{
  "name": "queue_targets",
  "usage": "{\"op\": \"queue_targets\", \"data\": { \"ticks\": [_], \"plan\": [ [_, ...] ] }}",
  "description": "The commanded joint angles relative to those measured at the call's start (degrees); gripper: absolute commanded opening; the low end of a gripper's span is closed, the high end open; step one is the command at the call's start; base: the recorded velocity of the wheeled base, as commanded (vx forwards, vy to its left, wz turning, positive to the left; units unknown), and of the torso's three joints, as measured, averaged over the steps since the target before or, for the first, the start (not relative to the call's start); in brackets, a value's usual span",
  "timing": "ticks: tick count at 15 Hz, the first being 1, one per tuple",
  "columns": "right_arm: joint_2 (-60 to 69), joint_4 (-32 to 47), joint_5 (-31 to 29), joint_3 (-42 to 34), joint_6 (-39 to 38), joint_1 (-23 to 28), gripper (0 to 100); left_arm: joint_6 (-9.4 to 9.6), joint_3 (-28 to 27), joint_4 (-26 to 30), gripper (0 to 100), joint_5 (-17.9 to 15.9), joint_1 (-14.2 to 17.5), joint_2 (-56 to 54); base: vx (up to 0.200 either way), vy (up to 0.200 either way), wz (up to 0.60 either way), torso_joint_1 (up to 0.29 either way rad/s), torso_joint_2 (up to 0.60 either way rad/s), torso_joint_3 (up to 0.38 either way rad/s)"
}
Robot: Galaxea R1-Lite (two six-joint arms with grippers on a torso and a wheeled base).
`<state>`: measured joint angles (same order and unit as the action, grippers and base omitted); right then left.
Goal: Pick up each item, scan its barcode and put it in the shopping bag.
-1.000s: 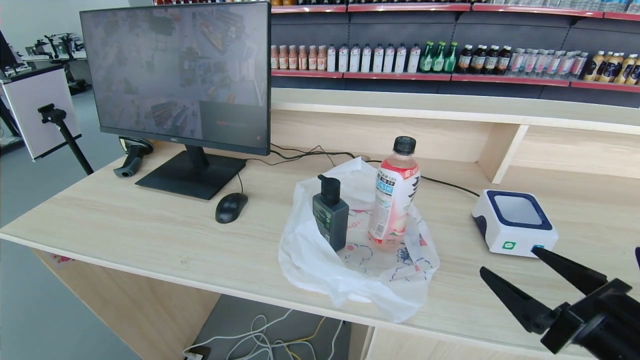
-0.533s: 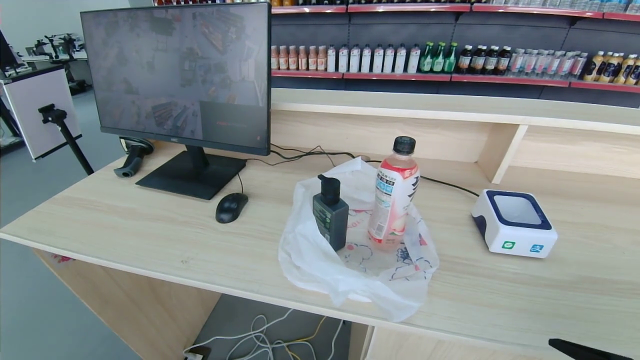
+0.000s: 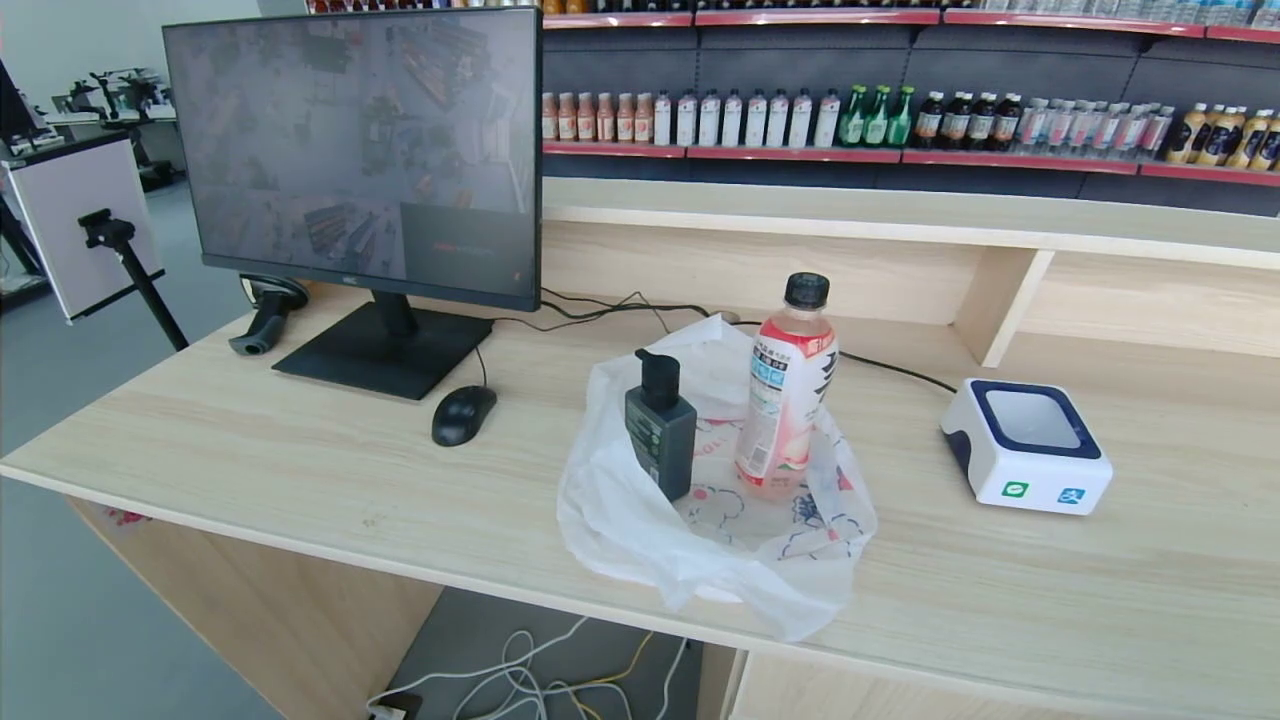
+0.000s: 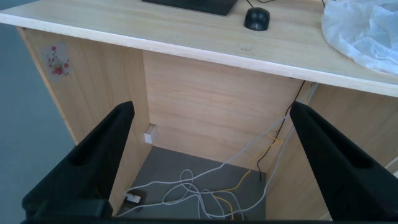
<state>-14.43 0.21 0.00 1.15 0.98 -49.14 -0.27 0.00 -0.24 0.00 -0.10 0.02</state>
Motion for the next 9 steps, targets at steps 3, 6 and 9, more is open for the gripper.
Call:
{"op": "queue_targets", "data": {
  "ticks": [3, 6, 9],
  "plan": [
    [3.80, -0.30, 2.20, -1.15, -0.80, 3.70, 100, -0.08, 0.00, -0.02, 100, 0.00, 0.01, -0.02, 0.000, 0.000, 0.00, 0.000, 0.00, 0.000],
    [2.30, -0.21, 2.20, -1.15, -0.54, 24.00, 100, -0.08, 0.00, -0.02, 100, 0.00, 0.01, -0.02, 0.000, 0.000, 0.00, 0.000, 0.00, 0.000],
    [2.83, -0.21, 2.11, -1.15, 0.61, 41.58, 100, 0.00, 0.00, -0.02, 100, 0.00, 0.01, -0.02, 0.000, 0.000, 0.00, 0.000, 0.00, 0.000]
  ]
}}
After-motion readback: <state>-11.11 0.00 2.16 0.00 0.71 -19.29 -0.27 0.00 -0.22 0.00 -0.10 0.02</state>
